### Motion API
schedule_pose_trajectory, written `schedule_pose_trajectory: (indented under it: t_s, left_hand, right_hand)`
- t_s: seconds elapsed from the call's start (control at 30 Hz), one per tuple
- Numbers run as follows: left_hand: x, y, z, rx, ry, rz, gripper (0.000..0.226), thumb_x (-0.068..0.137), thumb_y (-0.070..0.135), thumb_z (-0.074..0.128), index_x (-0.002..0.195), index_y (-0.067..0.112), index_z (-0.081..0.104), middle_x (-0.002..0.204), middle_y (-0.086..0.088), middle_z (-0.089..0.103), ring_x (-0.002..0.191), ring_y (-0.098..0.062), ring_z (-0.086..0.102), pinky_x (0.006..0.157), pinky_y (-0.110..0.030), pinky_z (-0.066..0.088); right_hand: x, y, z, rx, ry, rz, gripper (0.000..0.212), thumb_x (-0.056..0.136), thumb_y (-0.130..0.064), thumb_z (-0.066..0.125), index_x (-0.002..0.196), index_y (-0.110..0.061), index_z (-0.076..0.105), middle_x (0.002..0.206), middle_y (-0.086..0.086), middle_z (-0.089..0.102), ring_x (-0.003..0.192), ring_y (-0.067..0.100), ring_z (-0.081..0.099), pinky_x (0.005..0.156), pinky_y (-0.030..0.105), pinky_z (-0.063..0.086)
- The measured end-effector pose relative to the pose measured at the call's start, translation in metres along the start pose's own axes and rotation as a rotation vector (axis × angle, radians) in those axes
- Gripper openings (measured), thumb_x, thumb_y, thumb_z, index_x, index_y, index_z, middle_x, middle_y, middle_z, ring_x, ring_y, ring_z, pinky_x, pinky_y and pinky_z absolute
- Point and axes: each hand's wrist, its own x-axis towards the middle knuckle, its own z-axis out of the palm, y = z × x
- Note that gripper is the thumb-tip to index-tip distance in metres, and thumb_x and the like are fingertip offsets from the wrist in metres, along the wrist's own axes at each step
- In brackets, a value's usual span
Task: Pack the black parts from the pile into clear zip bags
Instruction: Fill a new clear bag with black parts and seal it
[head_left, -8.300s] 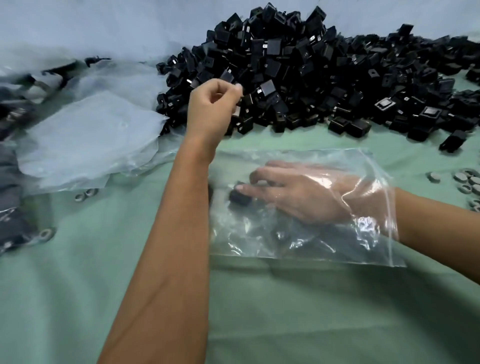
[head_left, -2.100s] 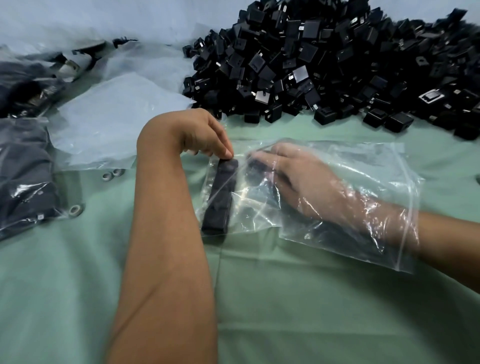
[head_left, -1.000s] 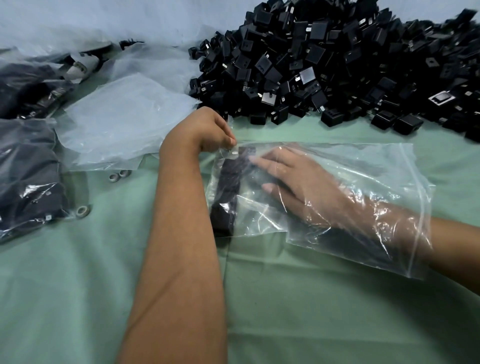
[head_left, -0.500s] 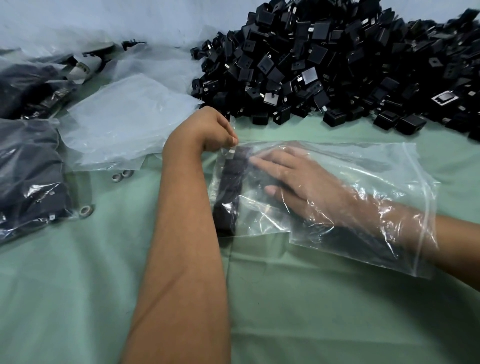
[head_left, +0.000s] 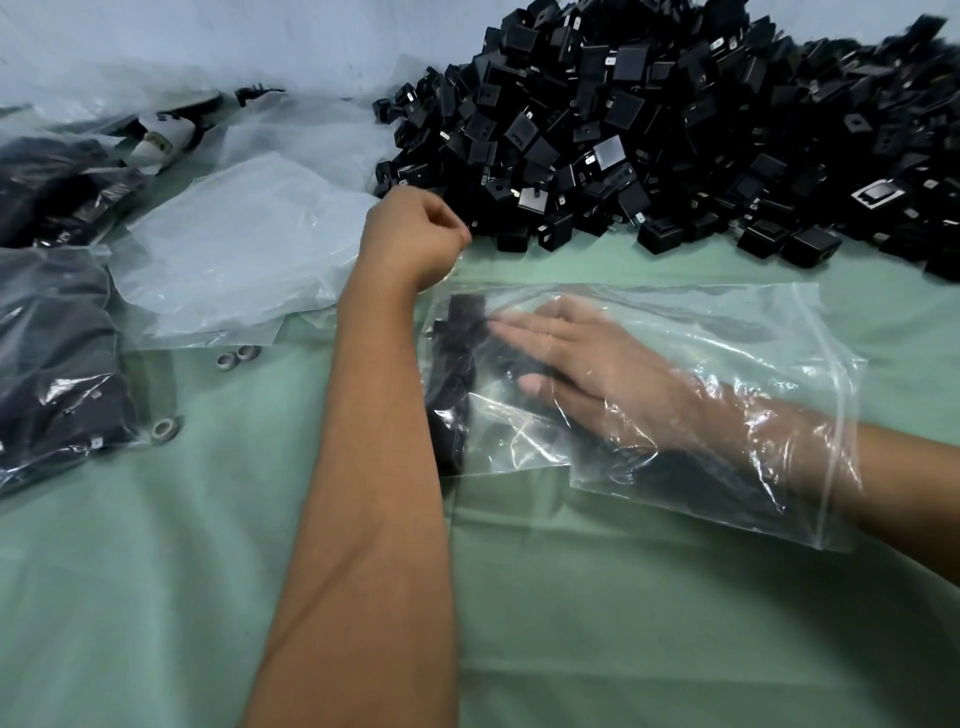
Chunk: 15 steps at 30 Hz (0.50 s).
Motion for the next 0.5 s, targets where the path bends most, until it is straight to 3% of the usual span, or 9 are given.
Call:
schedule_pose_trajectory:
  t_s: [0.07,0.17,0.27,0.4,0.5]
  left_hand:
    - [0.001,0.011,0.006,-0.118,0.06,0.039,0.018,0.094,0.019,0.068,0.078,0.023,0.072,0.078,0.007,0.07,0.073,-0.007,0.062,0.068,-0.022,0.049]
    - [0.0,0.019,0.014,-0.209,0.024,0.02,0.027,0.1,0.024,0.062,0.074,0.022,0.071,0.071,0.007,0.067,0.059,-0.004,0.056,0.055,-0.019,0.042]
    - [0.0,0.01,0.016,-0.205,0.044,-0.071,0.034,0.103,0.028,0.057,0.073,0.016,0.07,0.068,0.002,0.065,0.051,-0.01,0.053,0.052,-0.021,0.041]
    - [0.003,-0.002,0.006,-0.182,0.047,-0.216,0.028,0.103,0.026,0.059,0.093,0.003,0.072,0.077,-0.008,0.066,0.045,-0.015,0.056,0.047,-0.022,0.046]
    - [0.005,-0.007,-0.014,-0.089,0.007,-0.296,0.021,0.1,0.021,0.063,0.092,0.002,0.068,0.076,-0.009,0.063,0.037,-0.015,0.059,0.04,-0.02,0.047]
  right_hand:
    - [0.001,0.0,0.0,-0.019,-0.022,-0.015,0.065,0.104,-0.046,0.03,0.157,-0.01,0.039,0.158,0.004,0.047,0.121,0.011,0.041,0.101,0.029,0.035]
    - [0.001,0.0,0.002,-0.03,-0.015,0.006,0.064,0.105,-0.046,0.031,0.159,-0.011,0.037,0.152,0.003,0.054,0.119,0.01,0.041,0.098,0.026,0.033]
    - [0.0,0.001,0.003,-0.053,-0.031,0.023,0.064,0.108,-0.047,0.034,0.161,-0.013,0.03,0.148,0.003,0.057,0.119,0.004,0.035,0.099,0.024,0.026]
    - [0.0,-0.001,0.004,-0.106,-0.096,0.05,0.067,0.105,-0.051,0.029,0.164,-0.022,0.018,0.14,-0.003,0.062,0.128,0.008,0.028,0.089,0.022,0.012]
    - [0.001,-0.003,-0.002,-0.1,-0.173,0.054,0.072,0.101,-0.055,0.025,0.165,-0.025,0.016,0.144,-0.006,0.058,0.127,0.005,0.025,0.086,0.023,0.014]
